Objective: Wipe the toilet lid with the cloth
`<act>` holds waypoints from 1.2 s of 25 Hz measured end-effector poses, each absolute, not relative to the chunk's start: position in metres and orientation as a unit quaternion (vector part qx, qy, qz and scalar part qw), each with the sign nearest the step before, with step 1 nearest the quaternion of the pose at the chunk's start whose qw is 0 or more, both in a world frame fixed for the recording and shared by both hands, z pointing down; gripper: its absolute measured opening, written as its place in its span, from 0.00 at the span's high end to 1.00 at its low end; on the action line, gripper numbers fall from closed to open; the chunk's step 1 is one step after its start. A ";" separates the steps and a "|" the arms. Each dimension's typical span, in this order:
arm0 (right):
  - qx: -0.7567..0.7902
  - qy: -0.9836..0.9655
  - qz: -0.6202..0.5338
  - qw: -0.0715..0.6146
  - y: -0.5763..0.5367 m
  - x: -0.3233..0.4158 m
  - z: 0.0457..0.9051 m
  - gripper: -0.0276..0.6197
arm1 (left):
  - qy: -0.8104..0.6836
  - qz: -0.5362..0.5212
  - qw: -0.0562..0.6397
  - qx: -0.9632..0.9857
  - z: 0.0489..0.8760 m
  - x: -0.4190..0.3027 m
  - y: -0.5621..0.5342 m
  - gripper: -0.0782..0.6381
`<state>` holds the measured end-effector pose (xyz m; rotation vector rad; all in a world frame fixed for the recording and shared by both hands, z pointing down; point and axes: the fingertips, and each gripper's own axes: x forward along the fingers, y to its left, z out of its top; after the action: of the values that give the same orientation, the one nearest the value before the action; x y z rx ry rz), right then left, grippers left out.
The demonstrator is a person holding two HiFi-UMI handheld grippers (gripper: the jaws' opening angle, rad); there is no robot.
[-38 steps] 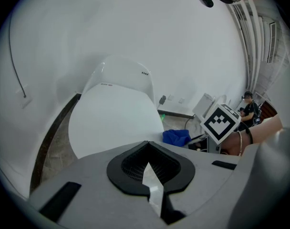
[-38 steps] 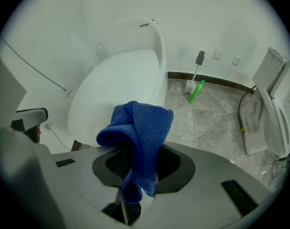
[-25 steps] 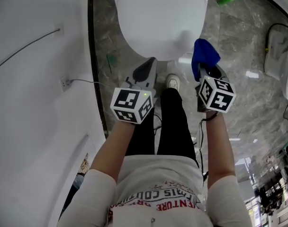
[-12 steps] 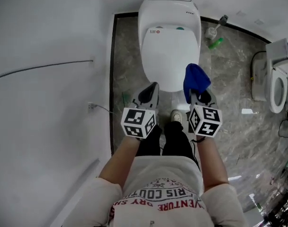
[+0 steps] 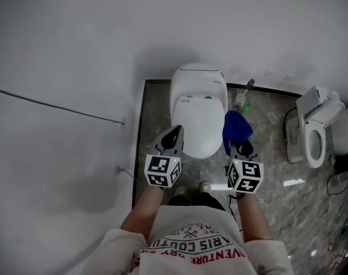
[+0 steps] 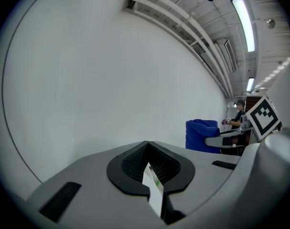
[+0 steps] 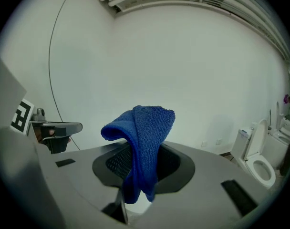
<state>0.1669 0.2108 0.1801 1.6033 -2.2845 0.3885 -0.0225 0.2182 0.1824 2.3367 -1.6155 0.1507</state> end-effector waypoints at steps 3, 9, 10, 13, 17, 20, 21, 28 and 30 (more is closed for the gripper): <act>0.569 -0.802 0.110 0.146 0.214 0.171 0.154 0.81 | -0.558 0.056 0.142 0.816 0.170 -0.021 0.226 0.88; 0.573 -0.803 0.091 0.138 0.217 0.178 0.123 0.81 | -0.545 0.053 0.105 0.830 0.127 -0.012 0.232 0.88; 0.572 -0.804 0.091 0.134 0.218 0.177 0.119 0.81 | -0.547 0.052 0.099 0.830 0.120 -0.013 0.232 0.88; 0.561 -0.814 0.088 0.122 0.223 0.173 0.109 0.81 | -0.552 0.048 0.086 0.828 0.101 -0.013 0.237 0.88; 0.544 -0.829 0.067 0.114 0.228 0.163 0.095 0.81 | -0.558 0.040 0.079 0.825 0.083 -0.013 0.241 0.88; 0.537 -0.834 0.062 0.110 0.225 0.159 0.091 0.81 | -0.560 0.028 0.086 0.824 0.077 -0.013 0.239 0.88; 0.535 -0.835 0.061 0.111 0.223 0.158 0.091 0.81 | -0.560 0.025 0.087 0.823 0.077 -0.012 0.237 0.88; 0.526 -0.840 0.068 0.118 0.229 0.157 0.100 0.81 | -0.556 0.026 0.087 0.826 0.084 -0.002 0.246 0.88; 0.526 -0.839 0.068 0.118 0.227 0.161 0.098 0.81 | -0.553 0.029 0.084 0.828 0.083 0.004 0.243 0.88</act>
<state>0.1611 0.2273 0.0981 1.5402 -2.4561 0.1981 0.0039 0.2433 0.0828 2.4722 -1.6507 0.0877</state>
